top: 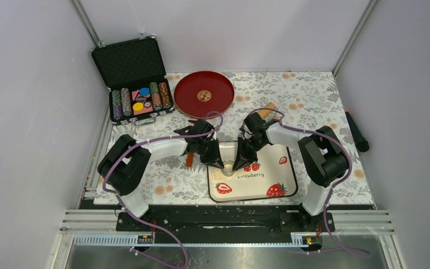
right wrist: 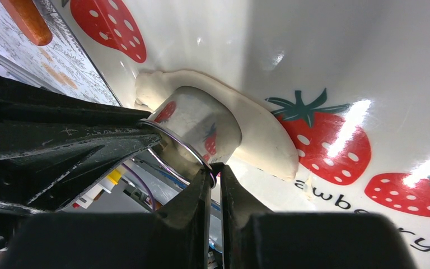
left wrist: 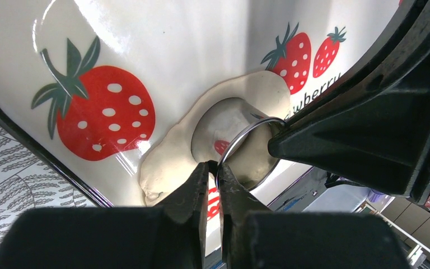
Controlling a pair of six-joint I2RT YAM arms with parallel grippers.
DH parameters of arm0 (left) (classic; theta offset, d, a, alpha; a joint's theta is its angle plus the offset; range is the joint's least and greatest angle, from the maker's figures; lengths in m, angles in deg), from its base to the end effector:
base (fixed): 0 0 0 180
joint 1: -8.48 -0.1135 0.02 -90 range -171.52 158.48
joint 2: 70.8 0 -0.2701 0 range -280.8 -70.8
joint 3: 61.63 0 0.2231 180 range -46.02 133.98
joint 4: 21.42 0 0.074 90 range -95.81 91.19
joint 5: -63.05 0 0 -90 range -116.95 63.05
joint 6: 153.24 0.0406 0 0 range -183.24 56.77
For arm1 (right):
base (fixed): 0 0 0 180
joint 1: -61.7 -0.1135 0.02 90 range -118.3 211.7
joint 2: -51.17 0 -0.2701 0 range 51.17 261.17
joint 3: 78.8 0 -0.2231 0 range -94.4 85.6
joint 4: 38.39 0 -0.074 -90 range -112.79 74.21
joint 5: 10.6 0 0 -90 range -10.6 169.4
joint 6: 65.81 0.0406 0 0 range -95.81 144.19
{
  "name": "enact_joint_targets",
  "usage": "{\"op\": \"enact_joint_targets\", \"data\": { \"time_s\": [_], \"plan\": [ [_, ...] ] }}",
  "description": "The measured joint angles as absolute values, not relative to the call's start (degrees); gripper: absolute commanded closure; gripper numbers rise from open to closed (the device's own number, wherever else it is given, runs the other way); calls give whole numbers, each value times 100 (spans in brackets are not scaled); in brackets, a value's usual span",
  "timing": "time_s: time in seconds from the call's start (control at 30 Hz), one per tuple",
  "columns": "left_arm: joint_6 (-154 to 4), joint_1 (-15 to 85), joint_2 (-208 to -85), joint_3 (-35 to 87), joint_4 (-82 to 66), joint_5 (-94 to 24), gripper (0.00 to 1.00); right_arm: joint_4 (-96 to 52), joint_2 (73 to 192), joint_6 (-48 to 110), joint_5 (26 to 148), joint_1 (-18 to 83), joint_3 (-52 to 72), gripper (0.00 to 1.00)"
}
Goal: Roll out the dumpling wrappers from the dough
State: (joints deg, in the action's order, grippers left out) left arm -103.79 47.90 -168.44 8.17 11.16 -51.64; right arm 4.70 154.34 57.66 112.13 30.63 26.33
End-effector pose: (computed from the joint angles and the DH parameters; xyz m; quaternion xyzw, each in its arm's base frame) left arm 0.2271 -0.2086 0.1806 0.0453 0.9450 -0.3186 0.0582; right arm 0.2563 0.1801 0.1682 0.0257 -0.9476 -0.3179 0.0173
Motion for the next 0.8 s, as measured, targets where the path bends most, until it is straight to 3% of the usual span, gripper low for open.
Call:
{"op": "enact_joint_targets", "data": {
  "time_s": [0.8],
  "plan": [
    [-10705, 4790, -16919, 719, 950, -5199, 100, 776, 15520, 5497, 10962, 2997, 2450, 100]
  ]
}}
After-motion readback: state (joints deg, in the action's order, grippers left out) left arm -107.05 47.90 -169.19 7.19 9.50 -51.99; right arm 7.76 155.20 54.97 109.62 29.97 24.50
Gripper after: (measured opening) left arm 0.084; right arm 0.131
